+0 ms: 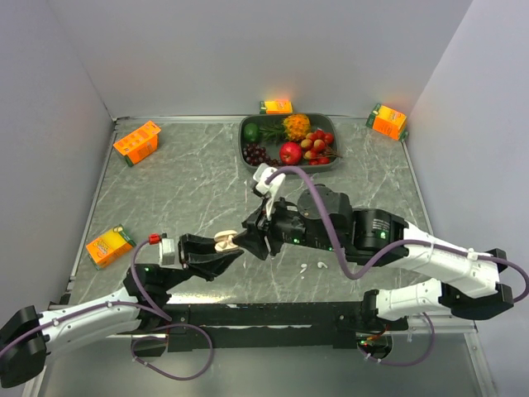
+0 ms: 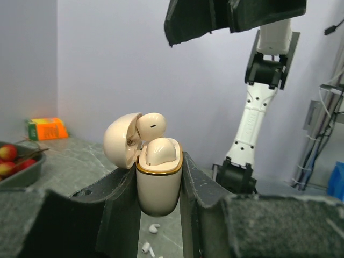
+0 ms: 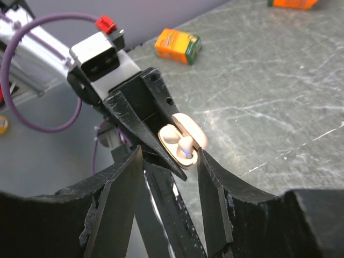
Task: Insert the wireless bluetooth earbuds into the charging case
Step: Adjust the earbud with the charging case.
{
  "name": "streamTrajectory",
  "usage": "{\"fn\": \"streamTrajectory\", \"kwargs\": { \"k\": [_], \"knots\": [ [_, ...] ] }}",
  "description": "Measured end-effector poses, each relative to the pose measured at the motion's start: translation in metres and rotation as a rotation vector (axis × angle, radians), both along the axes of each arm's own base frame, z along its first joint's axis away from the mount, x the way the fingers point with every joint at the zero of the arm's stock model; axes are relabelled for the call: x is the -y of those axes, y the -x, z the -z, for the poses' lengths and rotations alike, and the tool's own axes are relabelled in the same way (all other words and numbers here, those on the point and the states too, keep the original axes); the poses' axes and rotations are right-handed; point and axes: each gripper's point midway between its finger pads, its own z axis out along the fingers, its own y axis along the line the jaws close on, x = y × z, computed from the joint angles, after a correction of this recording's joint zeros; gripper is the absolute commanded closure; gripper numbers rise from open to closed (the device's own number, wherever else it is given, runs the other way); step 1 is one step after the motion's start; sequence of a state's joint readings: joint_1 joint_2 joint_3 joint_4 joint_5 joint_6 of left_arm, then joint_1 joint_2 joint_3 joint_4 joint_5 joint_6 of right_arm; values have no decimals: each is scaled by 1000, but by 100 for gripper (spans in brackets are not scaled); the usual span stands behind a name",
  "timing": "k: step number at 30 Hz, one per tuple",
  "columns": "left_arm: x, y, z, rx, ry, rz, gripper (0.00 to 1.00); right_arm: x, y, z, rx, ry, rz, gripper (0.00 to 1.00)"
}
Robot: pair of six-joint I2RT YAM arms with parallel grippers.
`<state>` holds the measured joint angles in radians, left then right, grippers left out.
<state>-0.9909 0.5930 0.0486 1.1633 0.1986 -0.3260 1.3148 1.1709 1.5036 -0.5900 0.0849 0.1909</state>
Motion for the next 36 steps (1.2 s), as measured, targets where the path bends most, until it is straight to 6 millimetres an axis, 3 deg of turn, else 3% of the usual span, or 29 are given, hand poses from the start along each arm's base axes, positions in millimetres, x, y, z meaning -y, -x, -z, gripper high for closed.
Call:
{"fn": "streamTrajectory", "kwargs": {
  "k": [13, 36],
  "knots": [
    [9, 9, 9, -10, -47, 77, 99, -14, 3, 47, -60, 152, -38, 48],
    [9, 11, 9, -9, -57, 84, 99, -15, -2, 53, -86, 169, -14, 50]
  ]
}}
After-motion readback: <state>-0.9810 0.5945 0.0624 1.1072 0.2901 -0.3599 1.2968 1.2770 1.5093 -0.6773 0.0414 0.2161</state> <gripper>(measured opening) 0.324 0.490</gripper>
